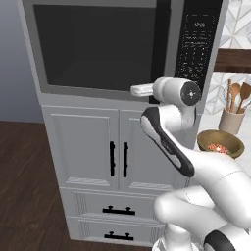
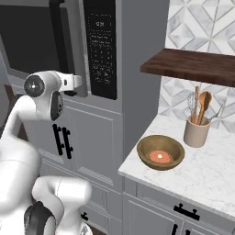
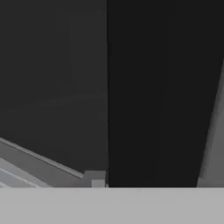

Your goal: Open the microwave, place the bowl with waffle inside the microwave, then close the microwave door and turn it on.

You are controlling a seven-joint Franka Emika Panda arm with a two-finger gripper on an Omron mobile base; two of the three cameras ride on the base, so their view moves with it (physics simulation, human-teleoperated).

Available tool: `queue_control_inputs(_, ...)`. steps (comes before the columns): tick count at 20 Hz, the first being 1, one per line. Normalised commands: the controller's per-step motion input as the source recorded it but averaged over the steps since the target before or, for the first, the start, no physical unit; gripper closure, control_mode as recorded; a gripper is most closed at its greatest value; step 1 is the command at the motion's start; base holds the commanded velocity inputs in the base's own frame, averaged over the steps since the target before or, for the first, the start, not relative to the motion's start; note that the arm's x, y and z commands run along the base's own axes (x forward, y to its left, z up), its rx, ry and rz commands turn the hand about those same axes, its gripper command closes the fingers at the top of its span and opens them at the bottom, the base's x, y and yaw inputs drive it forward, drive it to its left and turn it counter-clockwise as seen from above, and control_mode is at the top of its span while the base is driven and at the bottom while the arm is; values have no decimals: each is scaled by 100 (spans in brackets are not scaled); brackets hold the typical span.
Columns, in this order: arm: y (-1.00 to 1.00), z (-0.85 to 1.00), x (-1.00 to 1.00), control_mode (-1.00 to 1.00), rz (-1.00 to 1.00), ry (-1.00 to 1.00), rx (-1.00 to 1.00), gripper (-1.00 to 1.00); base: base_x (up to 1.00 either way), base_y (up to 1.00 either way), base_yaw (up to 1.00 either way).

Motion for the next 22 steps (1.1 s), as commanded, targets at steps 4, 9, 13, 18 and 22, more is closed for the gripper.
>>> queue_control_inputs(4,100,-17,-56,-100,13,0,-4,100,0,0,0)
queue_control_inputs(9,100,-6,-62,-100,7,0,-10,100,0,0,0)
queue_control_inputs(13,100,0,-70,-100,1,1,-16,100,0,0,0)
queue_control_inputs(18,100,0,-88,-100,0,2,-23,100,0,0,0)
queue_control_inputs(22,100,0,-86,-100,0,5,-27,100,0,0,0)
